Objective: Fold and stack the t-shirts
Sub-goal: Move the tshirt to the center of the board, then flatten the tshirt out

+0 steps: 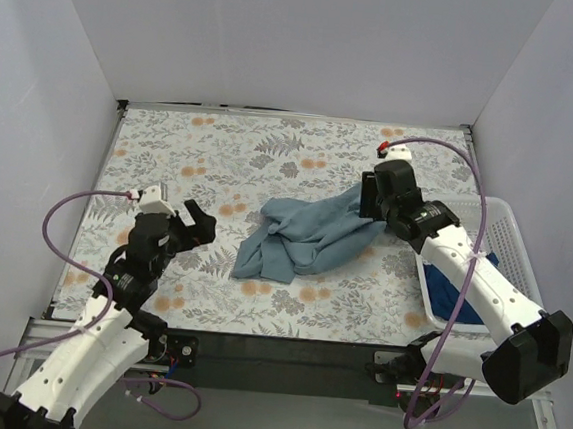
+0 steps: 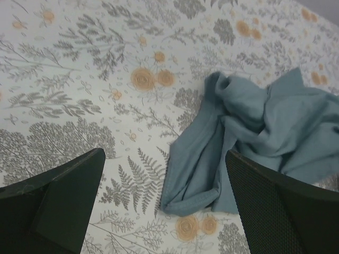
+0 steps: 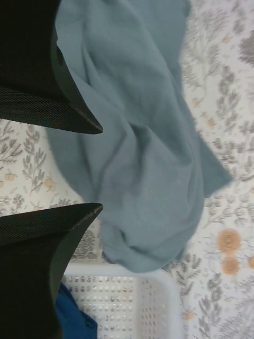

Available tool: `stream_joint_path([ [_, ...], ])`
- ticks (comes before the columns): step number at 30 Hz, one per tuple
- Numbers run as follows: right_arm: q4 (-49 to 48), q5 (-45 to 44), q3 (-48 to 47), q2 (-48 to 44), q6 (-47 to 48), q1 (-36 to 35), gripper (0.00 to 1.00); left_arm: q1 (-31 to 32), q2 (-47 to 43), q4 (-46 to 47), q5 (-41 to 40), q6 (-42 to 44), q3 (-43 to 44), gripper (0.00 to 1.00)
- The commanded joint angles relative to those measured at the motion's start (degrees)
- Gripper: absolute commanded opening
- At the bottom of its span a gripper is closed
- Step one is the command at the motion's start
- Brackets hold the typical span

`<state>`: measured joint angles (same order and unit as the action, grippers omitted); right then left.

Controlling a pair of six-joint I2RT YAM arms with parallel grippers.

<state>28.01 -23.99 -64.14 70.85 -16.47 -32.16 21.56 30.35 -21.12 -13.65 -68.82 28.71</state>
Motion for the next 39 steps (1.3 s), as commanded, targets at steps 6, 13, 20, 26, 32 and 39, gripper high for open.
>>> stream_joint_path([
  [6, 1.79, 2.27, 2.18, -4.58, 5.13, -9.57, 0.63, 0.32, 19.37, -7.44, 18.20, -7.38, 7.41, 0.91],
  [13, -6.38, 12.91, 8.92, -7.13, 1.53, -15.38, 0.62, 4.45, 32.04, -7.09, 19.10, -13.53, 7.85, 0.90],
  [20, -11.92, 16.87, 15.97, -7.48, -1.81, -18.72, 0.62, 10.34, 43.03, -5.15, 15.14, -18.02, 10.23, 0.83],
  [26, -15.00, 16.52, 19.58, -8.10, -3.48, -18.90, 0.62, 12.54, 44.79, -4.80, 12.42, -19.69, 11.55, 0.82],
  [32, -17.55, 16.69, 21.33, -7.57, -4.71, -18.81, 0.62, 12.98, 49.36, -3.14, 12.33, -21.97, 11.37, 0.71],
  [39, -23.96, 22.75, 20.64, -2.49, -5.76, -18.81, 0.62, 13.24, 49.38, -3.48, 8.49, -22.41, 12.42, 0.00],
])
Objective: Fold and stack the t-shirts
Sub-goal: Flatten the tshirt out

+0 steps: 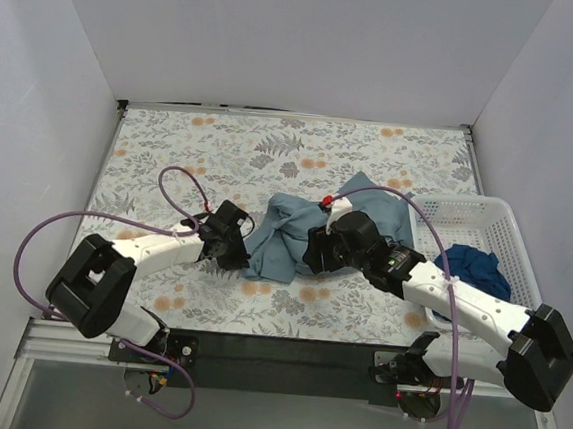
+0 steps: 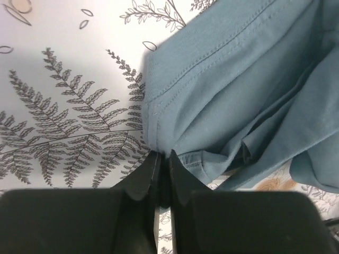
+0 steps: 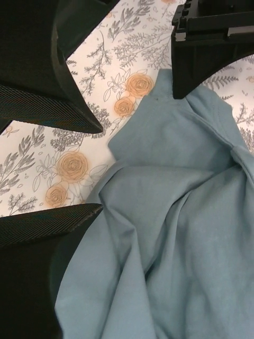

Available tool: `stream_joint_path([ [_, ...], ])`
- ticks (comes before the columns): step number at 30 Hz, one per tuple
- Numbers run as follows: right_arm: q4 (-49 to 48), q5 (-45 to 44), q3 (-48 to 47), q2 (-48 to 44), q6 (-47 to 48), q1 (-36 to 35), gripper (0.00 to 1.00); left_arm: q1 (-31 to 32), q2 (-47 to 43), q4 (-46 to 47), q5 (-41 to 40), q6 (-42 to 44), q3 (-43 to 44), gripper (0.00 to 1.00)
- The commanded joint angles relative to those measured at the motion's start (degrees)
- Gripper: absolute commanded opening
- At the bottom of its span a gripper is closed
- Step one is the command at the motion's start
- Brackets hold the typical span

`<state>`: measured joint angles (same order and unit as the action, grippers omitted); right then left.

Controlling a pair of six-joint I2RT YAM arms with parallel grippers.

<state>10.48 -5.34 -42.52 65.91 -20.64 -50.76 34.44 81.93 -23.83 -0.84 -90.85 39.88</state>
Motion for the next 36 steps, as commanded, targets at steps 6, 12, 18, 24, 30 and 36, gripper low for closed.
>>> stream_joint_path([
  [6, -16.00, 3.16, -5.36, 11.67, -7.91, -1.53, 0.67, 0.37, -12.84, -4.90, -10.93, 0.15, -0.15, 0.00],
  [12, -17.16, -4.13, -13.72, 23.36, -13.89, -6.10, 0.66, 0.37, -15.05, -4.99, -10.15, -0.65, -1.91, 0.00],
  [18, -17.51, -9.32, -16.98, 30.23, -20.66, -7.07, 0.63, 0.37, -16.10, -4.56, -10.06, -0.65, -2.61, 0.00],
  [24, -16.11, -12.23, -18.21, 33.05, -19.53, -7.07, 0.30, 0.37, -17.24, -4.38, -10.85, -0.73, -3.23, 0.00],
  [30, -6.19, -21.35, -32.13, 29.72, 2.85, -4.88, 0.01, -5.32, -23.02, -11.65, -20.33, 5.30, -0.95, 0.00],
  [36, 1.53, -25.77, -73.24, 42.34, 31.09, 11.65, 0.42, -14.22, -29.99, -14.22, -25.44, 11.84, 0.56, 0.00],
])
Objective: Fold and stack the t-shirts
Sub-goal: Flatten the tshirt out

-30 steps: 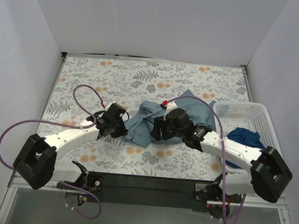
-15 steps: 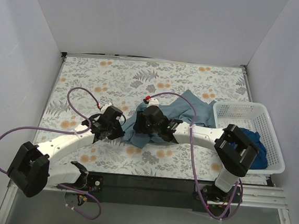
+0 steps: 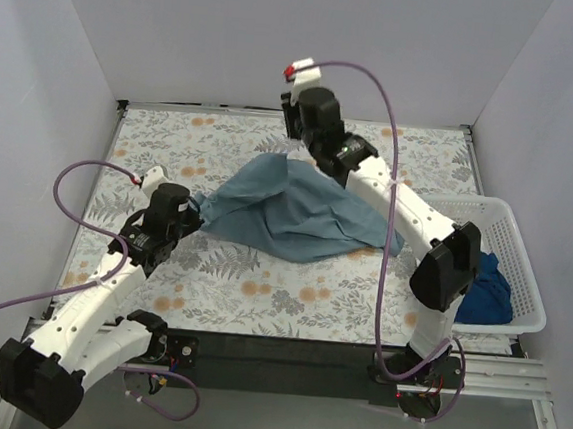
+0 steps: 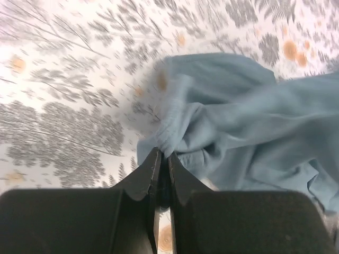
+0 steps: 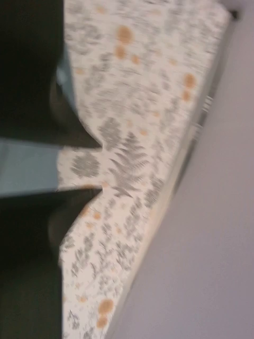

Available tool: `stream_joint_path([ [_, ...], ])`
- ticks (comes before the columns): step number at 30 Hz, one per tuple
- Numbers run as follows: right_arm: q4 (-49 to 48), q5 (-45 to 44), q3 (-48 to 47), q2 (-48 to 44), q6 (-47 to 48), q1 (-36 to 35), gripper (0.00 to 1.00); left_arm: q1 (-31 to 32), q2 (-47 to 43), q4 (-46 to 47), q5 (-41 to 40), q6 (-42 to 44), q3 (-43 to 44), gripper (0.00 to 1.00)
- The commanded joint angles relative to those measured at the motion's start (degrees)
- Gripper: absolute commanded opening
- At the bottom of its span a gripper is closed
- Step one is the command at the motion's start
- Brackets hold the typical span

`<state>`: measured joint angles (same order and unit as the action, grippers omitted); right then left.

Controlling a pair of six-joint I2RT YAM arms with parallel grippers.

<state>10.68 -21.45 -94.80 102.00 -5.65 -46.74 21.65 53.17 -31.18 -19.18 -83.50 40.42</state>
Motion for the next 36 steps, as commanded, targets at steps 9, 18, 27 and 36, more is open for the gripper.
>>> stream_joint_path([
  [9, 5.69, 2.79, 20.94, -10.75, 2.78, 10.87, 0.71, -2.75, -0.44, -3.90, -10.95, 2.29, -1.75, 0.00],
  [18, 2.86, 12.56, 41.09, -15.95, -4.36, 17.03, 0.70, -21.36, 13.35, 3.76, -12.57, 3.10, 3.60, 0.00],
  [27, 2.95, 22.84, 47.78, -27.17, -8.15, 16.60, 0.69, -25.27, 18.30, 1.31, 5.02, 7.91, 15.98, 0.55],
  [36, 2.33, 21.89, 49.10, -32.47, -8.06, 11.85, 0.68, -12.87, 23.81, -3.36, 7.22, -6.28, 18.54, 0.55],
])
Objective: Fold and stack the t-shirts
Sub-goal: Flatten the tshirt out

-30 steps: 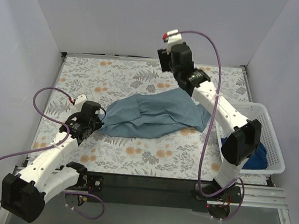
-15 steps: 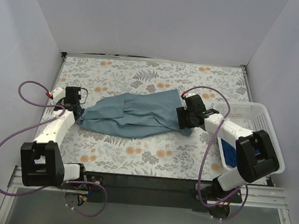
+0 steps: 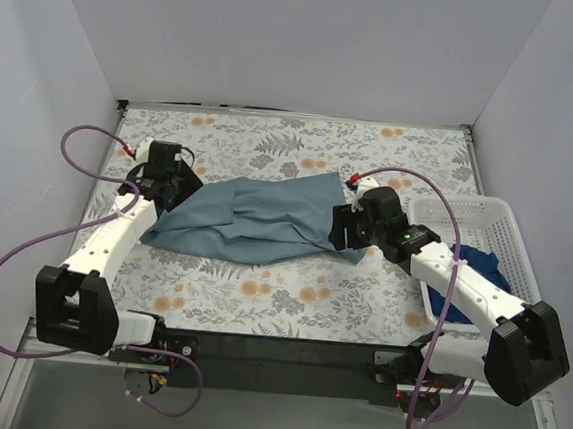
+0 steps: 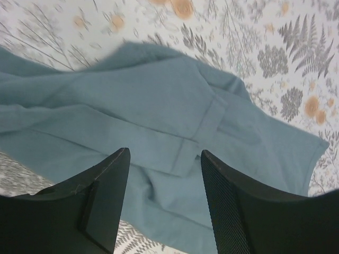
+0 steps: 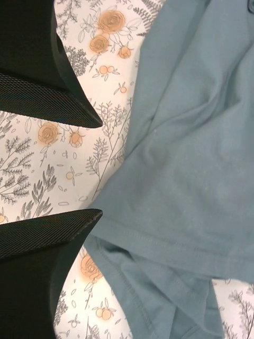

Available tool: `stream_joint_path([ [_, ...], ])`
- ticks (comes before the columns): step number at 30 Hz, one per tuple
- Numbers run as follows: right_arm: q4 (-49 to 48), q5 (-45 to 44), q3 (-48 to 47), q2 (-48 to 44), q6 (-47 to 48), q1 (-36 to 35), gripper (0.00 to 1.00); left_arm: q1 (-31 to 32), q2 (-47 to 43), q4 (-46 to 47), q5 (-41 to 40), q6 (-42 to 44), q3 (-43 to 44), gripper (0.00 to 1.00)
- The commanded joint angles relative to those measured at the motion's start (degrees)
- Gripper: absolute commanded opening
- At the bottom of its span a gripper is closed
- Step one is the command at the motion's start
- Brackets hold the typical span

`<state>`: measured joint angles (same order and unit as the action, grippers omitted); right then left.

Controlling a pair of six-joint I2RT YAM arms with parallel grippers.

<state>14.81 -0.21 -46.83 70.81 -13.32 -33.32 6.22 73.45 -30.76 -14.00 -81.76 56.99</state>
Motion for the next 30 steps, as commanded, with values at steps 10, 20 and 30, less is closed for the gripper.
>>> stream_joint_path([
  [10, -8.12, 1.00, 6.75, -2.16, 0.14, -3.15, 0.69, 9.69, 21.45, -10.28, -2.52, -21.60, 13.40, 0.50],
  [20, -12.17, 0.91, 10.09, -2.07, 1.63, -3.15, 0.69, 11.97, 31.48, -14.32, -5.25, -25.91, 20.00, 0.43],
  [30, -13.49, 1.09, 11.67, -2.51, 1.81, -3.15, 0.69, 15.22, 28.60, -16.52, -6.83, -29.60, 16.49, 0.40],
])
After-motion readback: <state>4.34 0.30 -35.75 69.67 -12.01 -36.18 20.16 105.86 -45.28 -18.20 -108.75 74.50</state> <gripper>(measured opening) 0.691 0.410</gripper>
